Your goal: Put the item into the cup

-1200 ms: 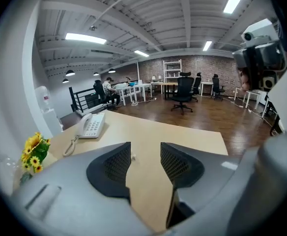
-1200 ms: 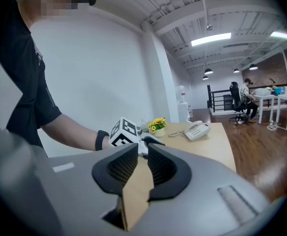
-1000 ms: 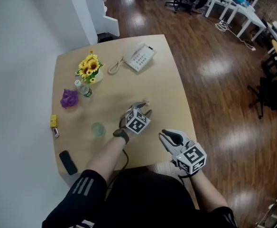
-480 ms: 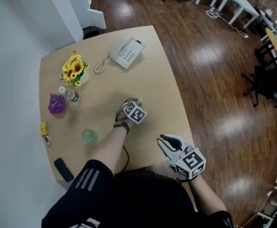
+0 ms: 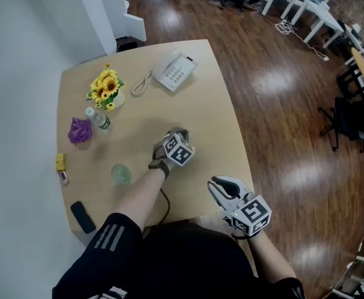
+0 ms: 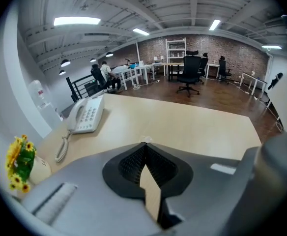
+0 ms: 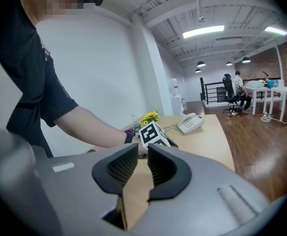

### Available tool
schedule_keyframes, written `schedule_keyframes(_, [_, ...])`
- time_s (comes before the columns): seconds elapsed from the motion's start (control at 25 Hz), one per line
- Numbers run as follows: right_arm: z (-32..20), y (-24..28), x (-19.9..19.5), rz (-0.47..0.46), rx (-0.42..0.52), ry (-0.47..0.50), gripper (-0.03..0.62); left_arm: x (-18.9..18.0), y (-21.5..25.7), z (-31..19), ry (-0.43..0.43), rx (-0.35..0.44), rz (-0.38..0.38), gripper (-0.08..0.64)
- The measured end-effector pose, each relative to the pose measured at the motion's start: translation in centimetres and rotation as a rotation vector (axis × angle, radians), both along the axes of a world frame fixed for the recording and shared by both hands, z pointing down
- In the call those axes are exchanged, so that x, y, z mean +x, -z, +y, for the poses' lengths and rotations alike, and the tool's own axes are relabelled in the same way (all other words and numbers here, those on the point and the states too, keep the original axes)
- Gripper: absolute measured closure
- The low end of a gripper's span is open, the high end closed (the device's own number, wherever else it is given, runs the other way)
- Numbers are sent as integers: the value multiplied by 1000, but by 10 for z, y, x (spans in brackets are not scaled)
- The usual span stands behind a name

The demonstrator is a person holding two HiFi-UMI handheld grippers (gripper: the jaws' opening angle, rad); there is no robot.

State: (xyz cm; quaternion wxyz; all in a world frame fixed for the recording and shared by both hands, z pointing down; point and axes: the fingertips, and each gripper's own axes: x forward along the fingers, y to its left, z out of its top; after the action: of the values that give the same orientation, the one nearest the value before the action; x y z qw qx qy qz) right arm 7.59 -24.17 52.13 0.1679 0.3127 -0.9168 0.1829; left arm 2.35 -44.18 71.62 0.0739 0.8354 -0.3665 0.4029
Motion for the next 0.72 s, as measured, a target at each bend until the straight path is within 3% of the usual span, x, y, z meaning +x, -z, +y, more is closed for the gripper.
schedule_keyframes(0.16, [5, 12, -17, -3, 39, 60, 520, -16, 59, 18, -13, 122, 43, 558])
schedule_keyframes(0.36, [9, 17, -55, -20, 63, 163, 520, -77, 114, 57, 44, 238, 52, 558])
schedule_keyframes(0.56, [14, 16, -104, -47, 66, 271, 520, -168, 136, 107, 175, 278, 26, 558])
schedule_keyframes(0.72, [15, 12, -138, -62, 61, 334, 520, -232, 128, 148, 280, 256, 0, 559])
